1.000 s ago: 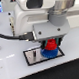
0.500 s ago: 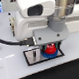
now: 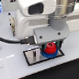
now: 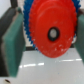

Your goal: Insert the blue gear onto the right peg, followed by the red gear

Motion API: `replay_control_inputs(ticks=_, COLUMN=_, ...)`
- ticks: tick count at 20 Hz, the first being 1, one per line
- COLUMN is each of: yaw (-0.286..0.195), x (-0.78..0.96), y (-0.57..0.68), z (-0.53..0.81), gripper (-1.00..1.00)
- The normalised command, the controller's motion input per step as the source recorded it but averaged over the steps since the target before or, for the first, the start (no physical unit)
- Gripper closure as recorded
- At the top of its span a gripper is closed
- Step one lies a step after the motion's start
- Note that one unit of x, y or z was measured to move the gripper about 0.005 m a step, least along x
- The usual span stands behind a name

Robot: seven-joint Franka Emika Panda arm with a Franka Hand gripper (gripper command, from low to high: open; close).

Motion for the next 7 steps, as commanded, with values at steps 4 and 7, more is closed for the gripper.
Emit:
replay_control_inputs(ticks=4, yaw=0.0, x=0.01, y=0.05, z=0.47, gripper=-1.0)
replay_control_inputs(ticks=7, yaw=0.0, x=0.01, y=0.01, z=0.16, gripper=-1.0)
